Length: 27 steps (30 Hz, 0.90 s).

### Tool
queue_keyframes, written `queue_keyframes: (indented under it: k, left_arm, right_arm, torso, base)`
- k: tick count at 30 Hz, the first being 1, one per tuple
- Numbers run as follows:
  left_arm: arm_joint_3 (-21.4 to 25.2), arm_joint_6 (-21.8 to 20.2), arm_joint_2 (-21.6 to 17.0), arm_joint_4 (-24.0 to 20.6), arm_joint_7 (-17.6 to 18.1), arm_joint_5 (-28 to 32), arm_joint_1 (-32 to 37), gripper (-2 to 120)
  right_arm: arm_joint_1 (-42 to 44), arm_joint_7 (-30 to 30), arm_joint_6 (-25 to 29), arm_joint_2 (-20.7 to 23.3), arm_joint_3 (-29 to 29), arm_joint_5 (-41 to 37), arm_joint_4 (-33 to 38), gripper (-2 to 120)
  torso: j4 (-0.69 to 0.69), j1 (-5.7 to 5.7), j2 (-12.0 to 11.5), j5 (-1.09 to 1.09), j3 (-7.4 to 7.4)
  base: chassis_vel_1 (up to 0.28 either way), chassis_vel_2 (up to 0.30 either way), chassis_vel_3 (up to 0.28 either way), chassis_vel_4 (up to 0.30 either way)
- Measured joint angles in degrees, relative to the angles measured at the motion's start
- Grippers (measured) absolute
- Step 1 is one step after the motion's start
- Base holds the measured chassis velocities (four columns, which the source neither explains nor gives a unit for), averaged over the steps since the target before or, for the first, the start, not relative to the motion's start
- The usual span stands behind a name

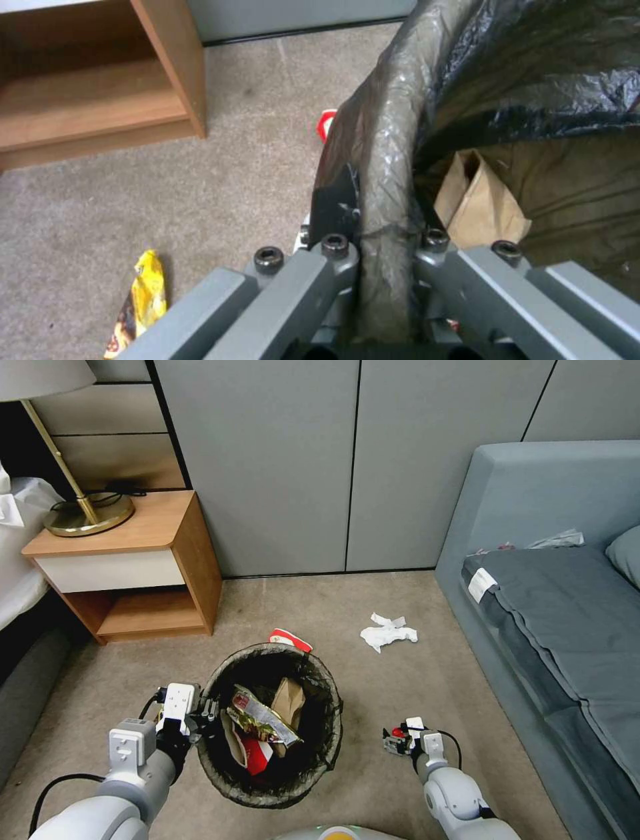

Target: Pick up the trash bin, then pick up the garbage from the floor and place it into the trash bin.

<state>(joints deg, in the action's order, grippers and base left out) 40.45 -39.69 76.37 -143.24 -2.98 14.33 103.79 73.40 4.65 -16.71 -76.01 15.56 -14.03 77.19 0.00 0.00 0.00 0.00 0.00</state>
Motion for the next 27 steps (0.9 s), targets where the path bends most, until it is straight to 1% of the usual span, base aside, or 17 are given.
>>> queue_keyframes:
  k: [1,2,4,6,7,8,10,11,15,16,19,20,22,24,25,27]
  left_arm:
    - [0.0,0.0,-0.1,0.0,0.0,0.0,0.0,1]
    - [0.0,0.0,-0.1,0.0,0.0,0.0,0.0,1]
    - [0.0,0.0,-0.2,0.0,0.0,0.0,-0.1,1]
    - [0.0,0.0,-0.2,0.0,0.0,0.0,-0.2,1]
    - [0.0,0.0,-0.2,0.0,0.0,0.0,-0.2,1]
    - [0.0,0.0,-0.2,0.0,0.0,0.1,-0.2,1]
    - [-0.1,0.0,-0.3,0.0,-0.1,0.1,-0.3,1]
    - [-0.1,0.0,-0.3,0.0,-0.1,0.1,-0.3,1]
    - [-0.1,0.0,-0.3,0.0,-0.1,0.1,-0.3,1]
    - [-0.1,0.0,-0.3,0.0,-0.1,0.1,-0.3,1]
    - [-0.1,0.0,-0.4,0.0,-0.1,0.2,-0.4,1]
    - [-0.1,0.0,-0.4,0.0,-0.1,0.2,-0.4,1]
    - [-0.1,0.1,-0.5,0.0,-0.1,0.3,-0.6,1]
    - [-0.2,0.1,-0.6,0.0,-0.1,0.3,-0.7,1]
    - [-0.2,0.1,-0.6,0.0,-0.1,0.3,-0.8,1]
    - [-0.3,0.1,-0.6,0.0,-0.2,0.3,-0.9,1]
  right_arm:
    - [0.0,0.0,0.0,0.0,0.0,-0.1,-0.1,83]
    - [0.0,0.0,0.0,0.0,0.0,-0.1,-0.1,83]
    - [0.0,0.0,0.2,0.0,-0.1,-0.2,-0.3,71]
    - [0.1,0.0,0.2,0.0,-0.1,-0.3,-0.3,62]
    - [0.1,0.0,0.2,0.0,-0.1,-0.3,-0.3,62]
    - [0.1,0.0,0.2,0.0,-0.1,-0.4,-0.4,59]
    - [0.1,0.0,0.2,0.0,-0.1,-0.5,-0.5,48]
    - [0.1,0.0,0.2,0.0,-0.1,-0.5,-0.5,48]
    - [0.2,0.0,0.3,0.0,-0.1,-0.7,-0.7,31]
    - [0.2,0.0,0.3,0.0,-0.1,-0.7,-0.7,31]
    - [0.3,0.0,0.4,0.0,-0.1,-0.7,-0.8,18]
    - [0.3,0.0,0.4,0.0,-0.1,-0.7,-0.8,18]
    - [0.3,0.1,0.5,0.0,-0.1,-0.9,-0.9,7]
    - [0.3,0.1,0.5,0.0,-0.1,-0.9,-0.9,5]
    - [0.4,0.2,0.5,0.0,-0.1,-1.0,-0.9,0]
    - [0.5,0.3,0.6,0.1,0.0,-1.1,-0.8,0]
  torso:
    - [0.00,0.00,0.0,0.00,0.00]
    - [0.00,0.00,0.0,0.00,0.00]
    - [0.00,0.00,0.0,0.00,0.00]
    - [0.00,0.00,0.0,0.00,0.00]
    - [0.00,0.00,0.0,0.00,0.00]
    - [0.00,0.00,0.0,0.00,0.00]
    - [0.00,0.00,0.0,0.00,0.00]
    - [0.00,0.00,0.0,0.00,0.00]
    - [0.00,0.00,0.0,-0.01,0.00]
    - [0.00,0.00,0.0,-0.01,0.00]
    - [0.00,0.00,0.0,0.00,0.00]
    - [0.00,0.00,0.0,0.00,0.00]
    - [0.00,0.00,0.0,0.00,0.00]
    - [0.00,0.00,0.0,0.01,0.00]
    - [0.01,0.00,0.0,0.02,0.00]
    - [0.00,0.00,0.0,0.01,0.00]
  base:
    - [0.000,0.000,0.000,0.000]
    - [0.000,0.000,0.000,0.000]
    - [0.000,0.000,0.000,0.000]
    - [0.000,0.000,0.000,0.000]
    - [0.000,0.000,0.000,0.000]
    - [0.000,0.000,0.000,0.000]
    - [0.000,0.000,0.000,0.000]
    - [0.000,0.000,0.000,0.000]
    - [0.000,0.000,0.000,0.000]
    - [0.000,0.000,0.000,0.000]
    - [0.000,0.000,0.000,0.000]
    - [0.000,0.000,0.000,0.000]
    - [0.000,0.000,0.000,0.000]
    - [0.000,0.000,0.000,0.000]
    - [0.000,0.000,0.000,0.000]
    - [0.000,0.000,0.000,0.000]
